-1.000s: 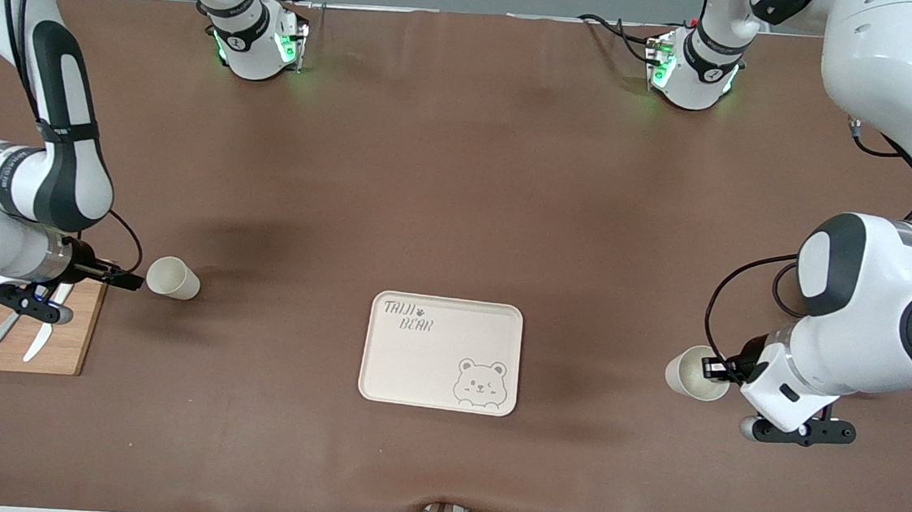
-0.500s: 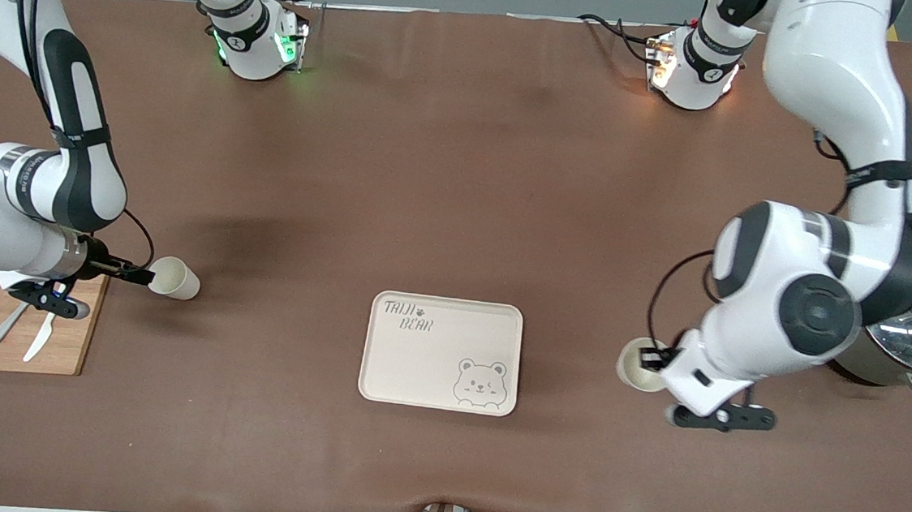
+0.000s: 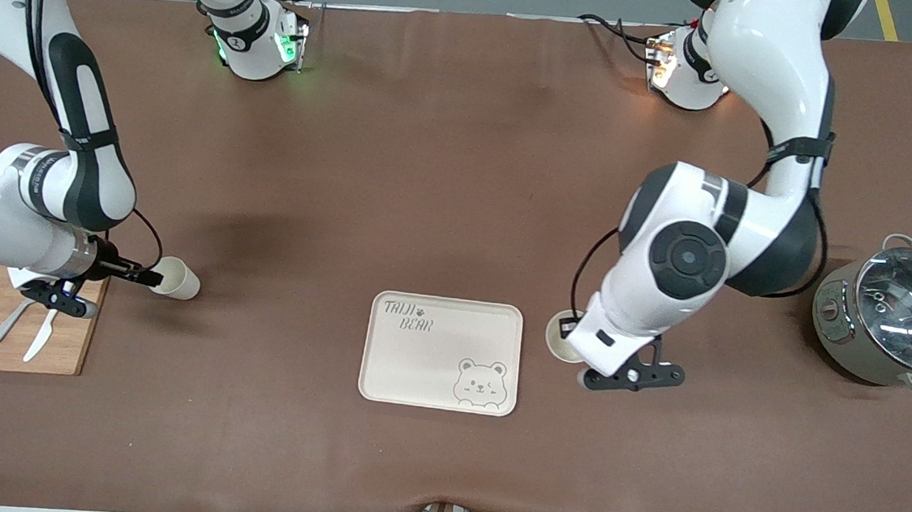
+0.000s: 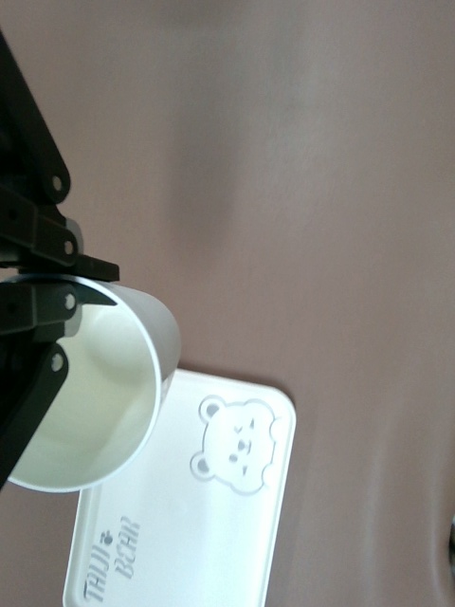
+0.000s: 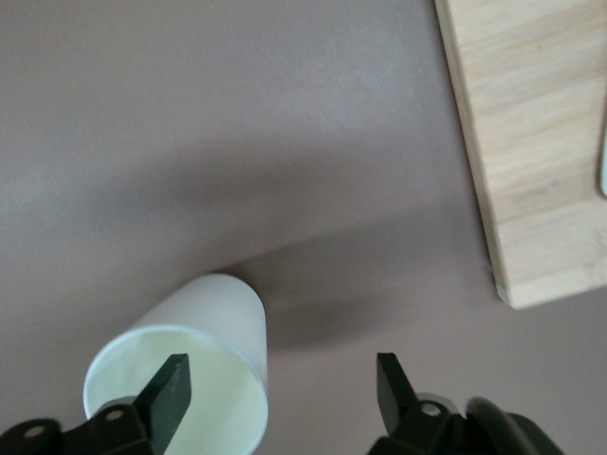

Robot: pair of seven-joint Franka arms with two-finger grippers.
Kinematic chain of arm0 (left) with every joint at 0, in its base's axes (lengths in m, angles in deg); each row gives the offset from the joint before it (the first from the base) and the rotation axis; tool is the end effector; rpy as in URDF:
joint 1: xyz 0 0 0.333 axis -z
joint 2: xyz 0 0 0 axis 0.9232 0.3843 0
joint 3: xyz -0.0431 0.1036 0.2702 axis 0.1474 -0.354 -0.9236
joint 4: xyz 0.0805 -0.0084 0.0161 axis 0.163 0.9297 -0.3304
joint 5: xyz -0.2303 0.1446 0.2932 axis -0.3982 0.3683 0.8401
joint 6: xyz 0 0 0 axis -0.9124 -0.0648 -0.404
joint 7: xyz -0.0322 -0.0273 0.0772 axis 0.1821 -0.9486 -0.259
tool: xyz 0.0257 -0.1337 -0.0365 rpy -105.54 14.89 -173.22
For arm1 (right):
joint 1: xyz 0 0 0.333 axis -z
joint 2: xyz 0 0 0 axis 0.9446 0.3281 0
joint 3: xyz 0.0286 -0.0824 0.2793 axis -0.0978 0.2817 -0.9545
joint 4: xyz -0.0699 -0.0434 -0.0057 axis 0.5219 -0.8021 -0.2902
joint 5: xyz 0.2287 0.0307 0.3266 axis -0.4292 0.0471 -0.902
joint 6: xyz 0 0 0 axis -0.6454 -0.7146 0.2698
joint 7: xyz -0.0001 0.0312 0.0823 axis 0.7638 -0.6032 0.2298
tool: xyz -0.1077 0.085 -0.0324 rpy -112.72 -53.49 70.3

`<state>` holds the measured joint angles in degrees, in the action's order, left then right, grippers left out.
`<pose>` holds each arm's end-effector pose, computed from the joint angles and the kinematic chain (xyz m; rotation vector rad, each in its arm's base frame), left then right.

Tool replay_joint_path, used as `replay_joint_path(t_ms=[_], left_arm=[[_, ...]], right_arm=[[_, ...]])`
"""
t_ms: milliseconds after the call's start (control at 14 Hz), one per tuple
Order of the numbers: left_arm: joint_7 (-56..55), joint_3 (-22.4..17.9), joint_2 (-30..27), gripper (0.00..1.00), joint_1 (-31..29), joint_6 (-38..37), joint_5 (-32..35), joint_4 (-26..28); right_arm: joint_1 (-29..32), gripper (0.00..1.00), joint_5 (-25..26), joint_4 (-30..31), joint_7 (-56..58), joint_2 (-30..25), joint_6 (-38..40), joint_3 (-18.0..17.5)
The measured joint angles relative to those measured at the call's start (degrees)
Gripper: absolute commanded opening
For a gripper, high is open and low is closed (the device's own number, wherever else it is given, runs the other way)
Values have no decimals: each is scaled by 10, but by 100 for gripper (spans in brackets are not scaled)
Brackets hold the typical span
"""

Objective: Place white IKEA cup upright on tray with both arms
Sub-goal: 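Carry the cup with the left gripper over the tray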

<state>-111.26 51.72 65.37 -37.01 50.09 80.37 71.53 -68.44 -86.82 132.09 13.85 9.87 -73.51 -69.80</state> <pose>0.6748 -0.3267 0.3745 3.1246 0.1829 0.0368 0.6045 -0.0937 0.1850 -3.0774 0.4628 0.1667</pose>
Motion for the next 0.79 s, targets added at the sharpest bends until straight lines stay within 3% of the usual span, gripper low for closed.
replay_joint_path(t_ms=[500, 786], left_arm=[[-35, 8, 36, 0, 34, 76, 0, -1], [-36, 17, 66, 0, 34, 133, 0, 0]], right_arm=[[0, 76, -10, 18, 8, 0, -17, -2], [0, 58, -15, 22, 10, 0, -17, -3]])
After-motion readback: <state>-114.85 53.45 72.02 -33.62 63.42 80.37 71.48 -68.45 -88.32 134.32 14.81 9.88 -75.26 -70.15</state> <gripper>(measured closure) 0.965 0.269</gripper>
